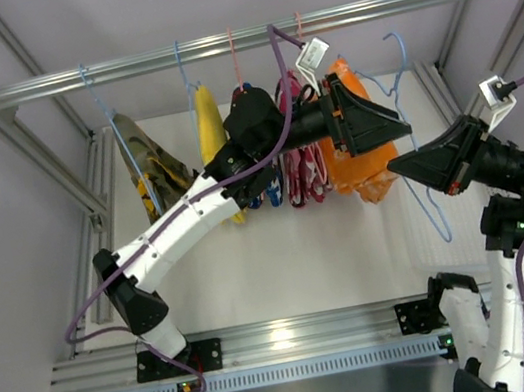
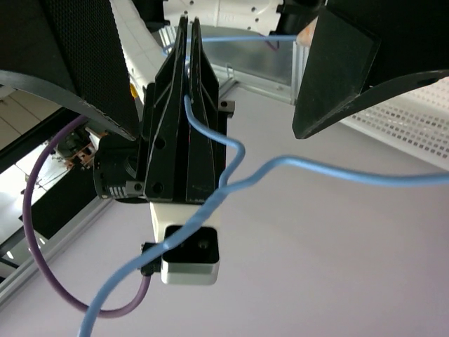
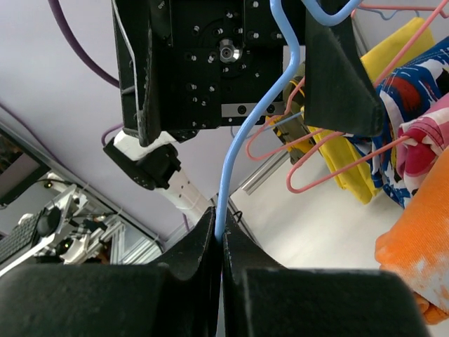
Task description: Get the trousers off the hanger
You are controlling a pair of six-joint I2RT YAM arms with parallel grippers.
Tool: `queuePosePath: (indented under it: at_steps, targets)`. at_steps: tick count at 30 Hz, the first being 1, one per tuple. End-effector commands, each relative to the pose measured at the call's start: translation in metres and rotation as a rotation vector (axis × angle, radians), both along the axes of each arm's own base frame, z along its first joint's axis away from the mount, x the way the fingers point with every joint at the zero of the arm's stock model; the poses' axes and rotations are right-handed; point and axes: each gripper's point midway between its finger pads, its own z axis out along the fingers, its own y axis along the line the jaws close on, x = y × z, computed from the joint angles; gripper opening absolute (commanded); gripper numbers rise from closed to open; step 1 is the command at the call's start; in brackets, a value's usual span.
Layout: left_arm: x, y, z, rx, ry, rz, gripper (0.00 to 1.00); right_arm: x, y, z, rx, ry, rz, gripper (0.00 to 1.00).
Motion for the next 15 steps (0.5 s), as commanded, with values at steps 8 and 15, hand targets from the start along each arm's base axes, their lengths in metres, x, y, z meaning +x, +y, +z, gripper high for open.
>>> queuePosePath:
  at_steps: [8, 15]
  targets:
    - [-0.004, -0.025, 0.042, -0.151, -0.025, -0.014, 0.88, 0.007, -0.004, 0.008, -0.035, -0.172, -0.109, 0.0]
    - [-0.015, -0.024, 0.048, -0.17, -0.041, -0.046, 0.55, 0.016, -0.008, 0.005, -0.036, -0.154, -0.125, 0.0]
